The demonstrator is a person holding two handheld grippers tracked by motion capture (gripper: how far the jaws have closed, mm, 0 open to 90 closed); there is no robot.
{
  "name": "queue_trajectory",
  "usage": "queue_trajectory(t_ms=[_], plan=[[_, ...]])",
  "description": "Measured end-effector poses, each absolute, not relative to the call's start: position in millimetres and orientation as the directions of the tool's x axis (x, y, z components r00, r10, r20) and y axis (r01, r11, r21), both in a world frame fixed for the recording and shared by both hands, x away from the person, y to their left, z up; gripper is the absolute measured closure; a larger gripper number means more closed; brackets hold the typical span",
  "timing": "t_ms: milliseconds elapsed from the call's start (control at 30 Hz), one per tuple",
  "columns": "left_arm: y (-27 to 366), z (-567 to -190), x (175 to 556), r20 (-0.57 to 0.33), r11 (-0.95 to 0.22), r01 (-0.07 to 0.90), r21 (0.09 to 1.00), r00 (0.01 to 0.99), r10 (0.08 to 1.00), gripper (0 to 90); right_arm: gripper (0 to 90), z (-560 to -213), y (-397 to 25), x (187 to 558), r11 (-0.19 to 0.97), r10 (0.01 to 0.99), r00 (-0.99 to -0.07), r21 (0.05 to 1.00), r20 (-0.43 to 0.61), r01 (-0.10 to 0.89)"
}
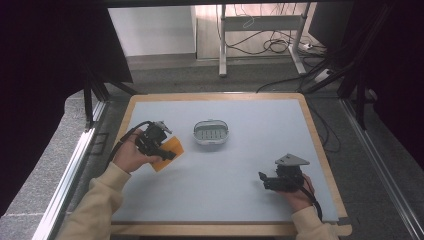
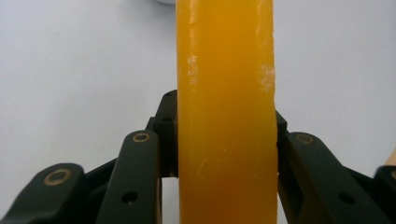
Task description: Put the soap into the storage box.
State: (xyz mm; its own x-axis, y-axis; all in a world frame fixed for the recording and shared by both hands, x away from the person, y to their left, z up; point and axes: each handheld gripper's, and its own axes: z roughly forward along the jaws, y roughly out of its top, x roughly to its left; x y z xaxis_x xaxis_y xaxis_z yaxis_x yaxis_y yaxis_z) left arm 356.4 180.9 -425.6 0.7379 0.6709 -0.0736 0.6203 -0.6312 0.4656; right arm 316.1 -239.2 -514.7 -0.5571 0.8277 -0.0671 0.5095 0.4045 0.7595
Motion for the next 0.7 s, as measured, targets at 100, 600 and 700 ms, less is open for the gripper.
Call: queue_trajectory(t_ms=[100, 600, 700], plan=[[179, -426, 359, -0.072, -0.634, 0.619, 0.464, 0.740, 0.669, 61.7, 15.6, -515, -239, 316, 0.403, 0.828, -0.557, 0.760, -0.066, 0.510], [165, -425, 372, -0.053, -0.660, 0.601, 0.451, 0.756, 0.652, 61.7, 15.6, -515, -240, 316, 0.405, 0.829, -0.555, 0.758, -0.069, 0.511], [162, -425, 374, -0.044, -0.673, 0.593, 0.443, 0.764, 0.644, 61.7, 15.6, -515, -240, 317, 0.404, 0.829, -0.555, 0.758, -0.067, 0.512]])
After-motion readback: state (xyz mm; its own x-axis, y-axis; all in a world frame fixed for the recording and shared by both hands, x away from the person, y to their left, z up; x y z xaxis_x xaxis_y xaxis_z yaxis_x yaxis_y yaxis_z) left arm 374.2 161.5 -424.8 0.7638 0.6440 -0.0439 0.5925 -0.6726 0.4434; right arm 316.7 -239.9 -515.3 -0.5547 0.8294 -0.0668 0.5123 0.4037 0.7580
